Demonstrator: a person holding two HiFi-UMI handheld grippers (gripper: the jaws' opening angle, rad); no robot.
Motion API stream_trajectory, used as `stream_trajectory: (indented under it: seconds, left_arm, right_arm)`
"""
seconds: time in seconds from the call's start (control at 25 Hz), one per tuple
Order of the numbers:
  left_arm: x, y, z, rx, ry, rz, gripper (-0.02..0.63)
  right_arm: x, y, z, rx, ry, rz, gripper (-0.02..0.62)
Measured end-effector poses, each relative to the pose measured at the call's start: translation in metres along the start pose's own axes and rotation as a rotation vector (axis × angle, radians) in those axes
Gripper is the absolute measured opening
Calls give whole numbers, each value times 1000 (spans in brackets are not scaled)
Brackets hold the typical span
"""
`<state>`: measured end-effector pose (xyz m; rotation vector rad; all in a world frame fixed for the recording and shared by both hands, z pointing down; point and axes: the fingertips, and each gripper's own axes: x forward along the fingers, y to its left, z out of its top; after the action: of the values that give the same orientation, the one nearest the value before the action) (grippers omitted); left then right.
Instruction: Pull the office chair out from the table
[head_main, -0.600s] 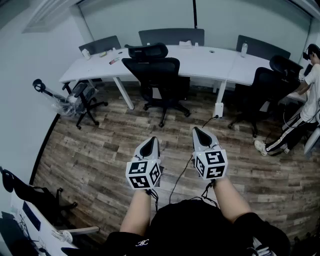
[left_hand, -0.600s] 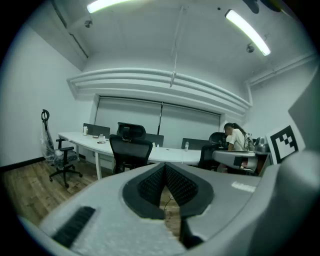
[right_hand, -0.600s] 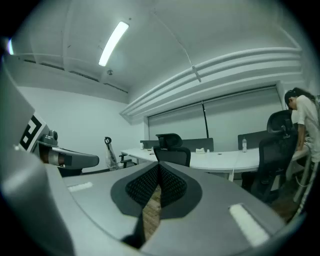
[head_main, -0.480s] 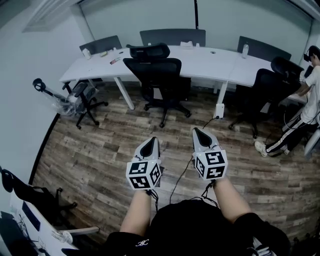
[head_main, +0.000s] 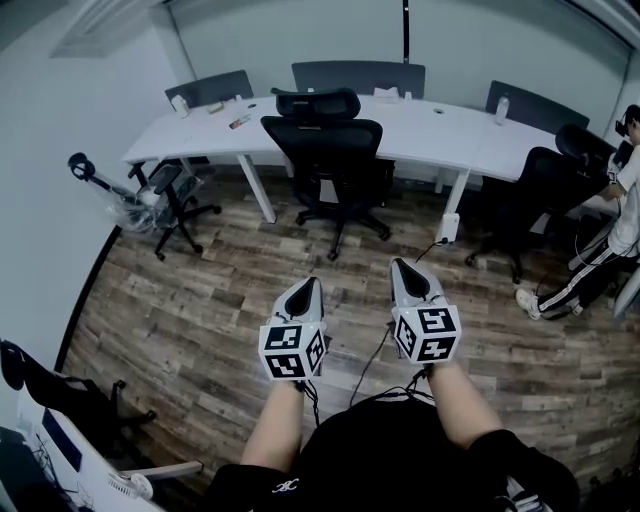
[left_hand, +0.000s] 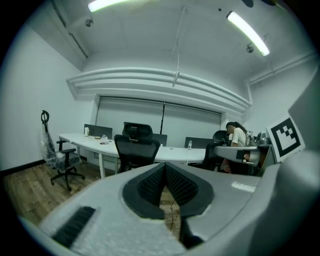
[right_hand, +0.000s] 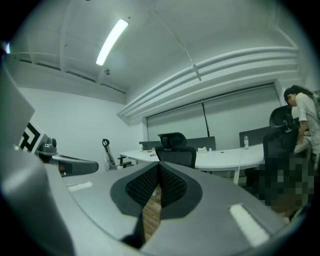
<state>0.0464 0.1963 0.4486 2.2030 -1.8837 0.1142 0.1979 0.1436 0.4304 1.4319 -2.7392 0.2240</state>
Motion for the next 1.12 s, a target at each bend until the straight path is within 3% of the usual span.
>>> stream_trajectory:
  seconds: [0.52, 1.12]
  left_arm:
    - [26, 57, -5, -16, 38, 15, 11]
    - [181, 130, 51, 28, 21, 60, 9]
  right_arm:
    - [57, 5, -10, 26, 21, -24, 11]
    - [235, -69, 15, -12, 31, -22, 9]
